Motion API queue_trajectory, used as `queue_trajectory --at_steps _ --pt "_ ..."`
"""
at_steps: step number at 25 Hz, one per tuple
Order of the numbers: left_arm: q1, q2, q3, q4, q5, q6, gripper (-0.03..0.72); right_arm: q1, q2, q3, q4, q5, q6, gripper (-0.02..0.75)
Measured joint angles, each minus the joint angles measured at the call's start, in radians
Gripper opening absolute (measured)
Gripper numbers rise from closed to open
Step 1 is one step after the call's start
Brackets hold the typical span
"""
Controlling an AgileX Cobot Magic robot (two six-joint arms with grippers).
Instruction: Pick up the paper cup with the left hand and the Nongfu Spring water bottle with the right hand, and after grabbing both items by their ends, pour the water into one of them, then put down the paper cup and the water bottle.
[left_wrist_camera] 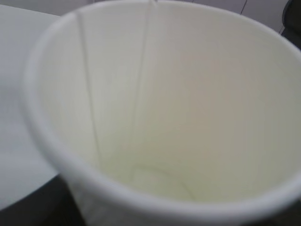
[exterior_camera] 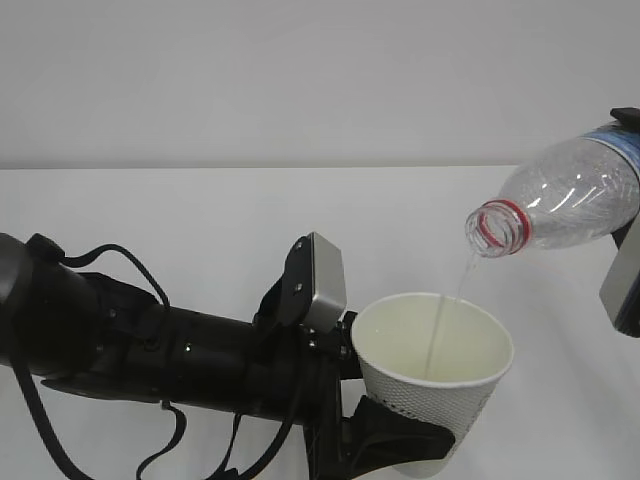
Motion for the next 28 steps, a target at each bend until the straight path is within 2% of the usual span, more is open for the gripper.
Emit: queue_trajectory --at_steps 28 --pt "0.000 0.000 0.000 -0.002 0.004 0.000 0.522 0.000 0.000 0.000 0.000 -0.001 -0.001 0.503"
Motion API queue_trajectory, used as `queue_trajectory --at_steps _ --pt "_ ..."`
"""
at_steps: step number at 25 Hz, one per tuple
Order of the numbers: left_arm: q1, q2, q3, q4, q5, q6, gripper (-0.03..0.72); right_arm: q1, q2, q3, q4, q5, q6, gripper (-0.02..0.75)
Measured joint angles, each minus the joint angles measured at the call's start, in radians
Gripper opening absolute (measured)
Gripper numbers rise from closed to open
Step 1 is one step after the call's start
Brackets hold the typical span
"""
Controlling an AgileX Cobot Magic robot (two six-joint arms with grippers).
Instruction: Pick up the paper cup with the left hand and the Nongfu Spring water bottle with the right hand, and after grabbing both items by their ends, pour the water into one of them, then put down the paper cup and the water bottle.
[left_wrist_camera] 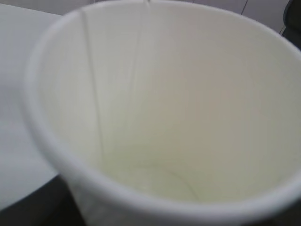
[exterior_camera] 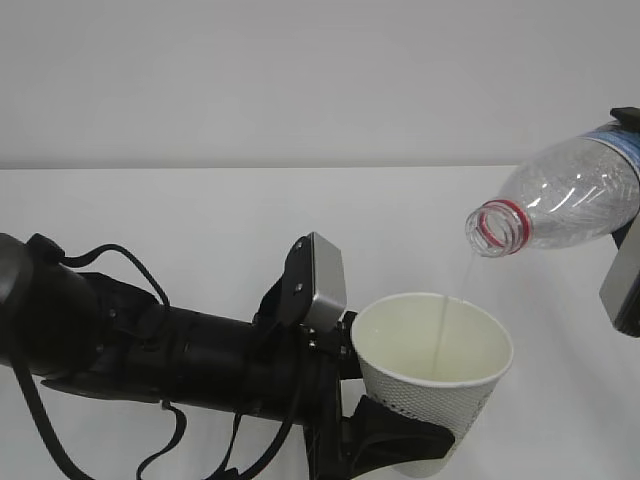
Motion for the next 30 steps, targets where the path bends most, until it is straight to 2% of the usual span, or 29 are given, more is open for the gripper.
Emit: queue_trajectory --at_steps 30 --pt "0.000 0.000 0.000 -0.001 0.002 0.000 0.522 0.000 0.000 0.000 0.002 -0.006 -0.018 0.503"
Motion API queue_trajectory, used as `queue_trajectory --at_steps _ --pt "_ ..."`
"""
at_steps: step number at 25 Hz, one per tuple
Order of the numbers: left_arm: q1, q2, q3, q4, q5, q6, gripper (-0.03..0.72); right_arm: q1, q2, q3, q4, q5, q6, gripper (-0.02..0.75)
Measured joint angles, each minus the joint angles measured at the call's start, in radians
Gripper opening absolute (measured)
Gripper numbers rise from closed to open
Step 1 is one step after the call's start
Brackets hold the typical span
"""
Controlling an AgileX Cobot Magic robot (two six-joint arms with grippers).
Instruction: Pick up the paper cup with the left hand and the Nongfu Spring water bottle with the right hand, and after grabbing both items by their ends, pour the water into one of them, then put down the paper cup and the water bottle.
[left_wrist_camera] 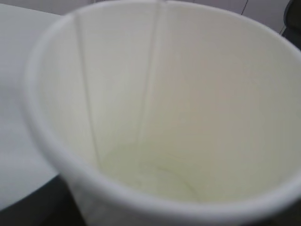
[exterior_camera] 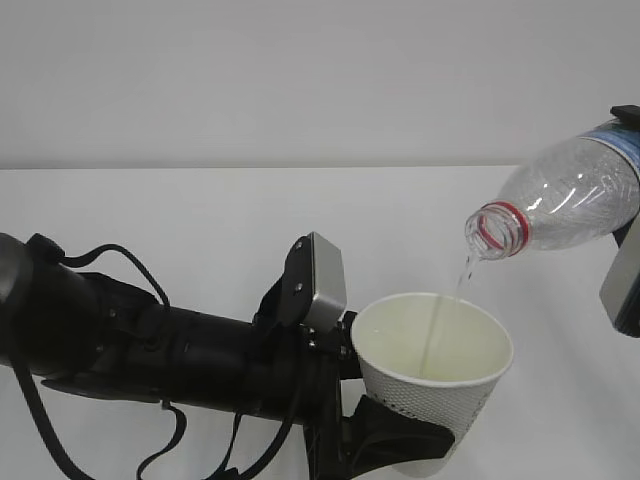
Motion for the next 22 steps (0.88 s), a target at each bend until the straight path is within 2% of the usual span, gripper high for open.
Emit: queue_trajectory --at_steps 22 --pt "0.000 0.000 0.000 -0.002 0.000 0.000 0.522 0.000 0.000 -0.006 0.002 -0.014 -0.015 0.503"
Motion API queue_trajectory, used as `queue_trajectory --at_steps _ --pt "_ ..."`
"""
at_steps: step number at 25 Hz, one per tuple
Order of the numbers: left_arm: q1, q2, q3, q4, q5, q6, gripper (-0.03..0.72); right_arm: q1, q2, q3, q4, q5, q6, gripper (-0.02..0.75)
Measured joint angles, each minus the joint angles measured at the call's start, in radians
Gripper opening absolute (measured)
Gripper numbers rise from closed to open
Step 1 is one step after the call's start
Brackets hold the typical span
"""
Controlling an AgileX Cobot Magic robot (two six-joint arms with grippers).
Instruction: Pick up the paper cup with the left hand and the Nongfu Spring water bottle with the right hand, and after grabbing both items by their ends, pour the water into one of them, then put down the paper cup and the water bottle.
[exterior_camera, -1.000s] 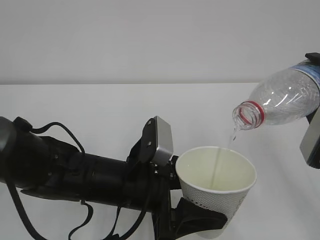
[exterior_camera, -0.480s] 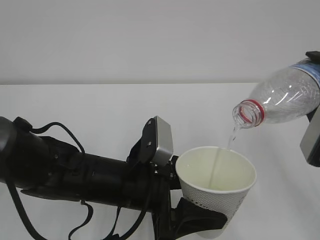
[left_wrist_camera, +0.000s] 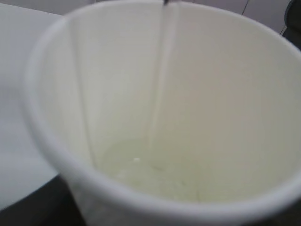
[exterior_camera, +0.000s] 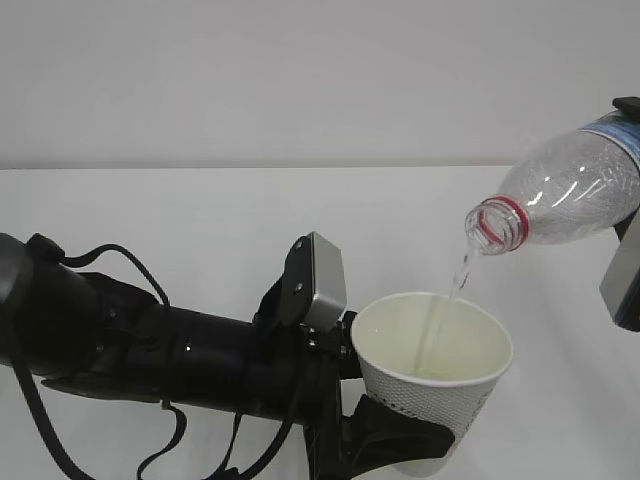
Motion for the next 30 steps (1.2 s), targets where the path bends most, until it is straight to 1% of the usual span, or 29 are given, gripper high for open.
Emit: queue_trajectory --at_steps 30 --pt "0.000 0.000 0.000 -0.014 0.002 0.000 0.519 0.000 0.000 0.000 0.010 -0.001 -0.002 0.503"
